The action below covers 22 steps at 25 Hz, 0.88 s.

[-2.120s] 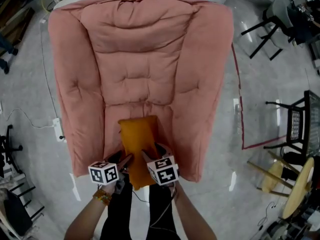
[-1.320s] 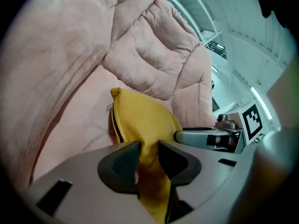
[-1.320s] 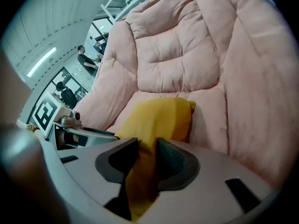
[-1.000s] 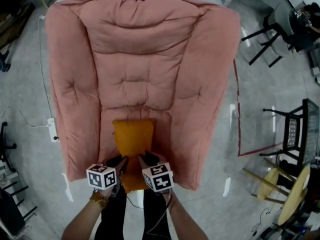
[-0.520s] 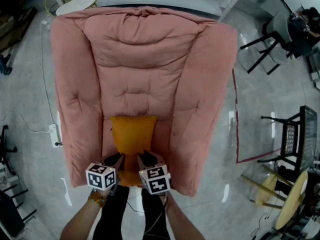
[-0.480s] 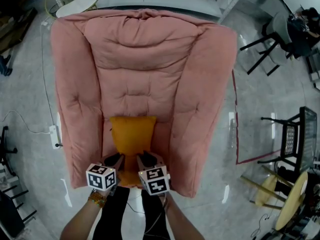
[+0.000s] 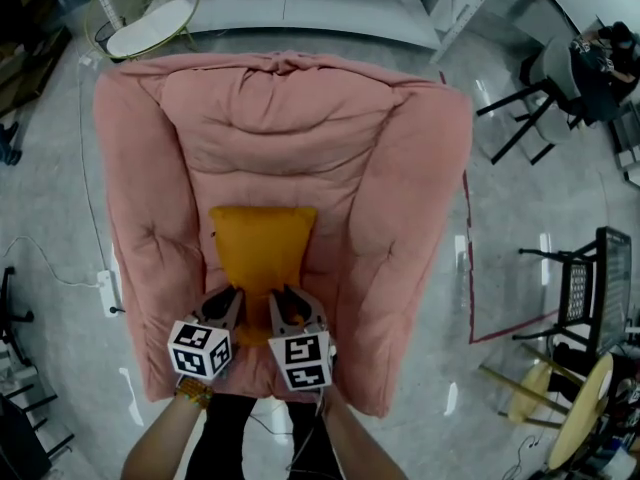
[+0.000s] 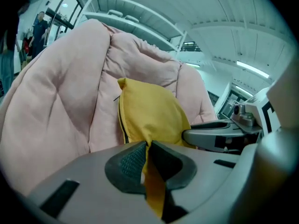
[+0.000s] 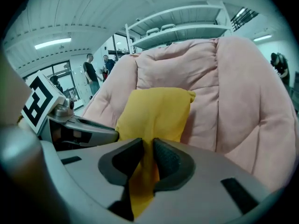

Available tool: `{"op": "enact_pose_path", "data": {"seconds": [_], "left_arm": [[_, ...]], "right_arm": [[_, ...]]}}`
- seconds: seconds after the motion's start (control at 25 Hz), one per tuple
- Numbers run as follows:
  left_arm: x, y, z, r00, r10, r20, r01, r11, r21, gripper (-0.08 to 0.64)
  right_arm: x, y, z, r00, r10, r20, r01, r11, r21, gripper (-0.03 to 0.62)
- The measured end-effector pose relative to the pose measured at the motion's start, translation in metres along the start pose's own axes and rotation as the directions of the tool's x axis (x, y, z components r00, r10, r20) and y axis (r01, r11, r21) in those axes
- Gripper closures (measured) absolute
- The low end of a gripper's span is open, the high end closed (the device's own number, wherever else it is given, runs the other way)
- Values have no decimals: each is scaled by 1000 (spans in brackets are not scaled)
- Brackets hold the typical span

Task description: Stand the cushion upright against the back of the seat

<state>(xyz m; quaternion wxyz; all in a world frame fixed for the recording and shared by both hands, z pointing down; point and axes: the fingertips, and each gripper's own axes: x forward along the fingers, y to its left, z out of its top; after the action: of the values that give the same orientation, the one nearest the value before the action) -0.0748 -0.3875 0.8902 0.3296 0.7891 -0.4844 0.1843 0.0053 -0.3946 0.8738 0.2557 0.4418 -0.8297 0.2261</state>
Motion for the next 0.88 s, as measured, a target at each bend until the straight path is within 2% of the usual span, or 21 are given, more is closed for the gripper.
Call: {"op": "enact_pose_path", "data": {"seconds": [0.16,0.36,0.72,0.88], "left_arm": [[12,11,26,999,4,41,-5,999,34,512],[34,23,42,999,5,50,-8,998,58,514],[59,33,39,1000,-7,13,6,998,69,514],[69,36,38,1000,-15,-1,15,998,61,512]], "right_arm": [[13,-9,22,997,-42,58,42,999,1,505],[30,-20,37,993,-75,89,76,997,-8,511],[56,-34,28,995,-96,25,97,995,-21,511],[66,-39,25,995,-99,-7,99,995,3,506]]}}
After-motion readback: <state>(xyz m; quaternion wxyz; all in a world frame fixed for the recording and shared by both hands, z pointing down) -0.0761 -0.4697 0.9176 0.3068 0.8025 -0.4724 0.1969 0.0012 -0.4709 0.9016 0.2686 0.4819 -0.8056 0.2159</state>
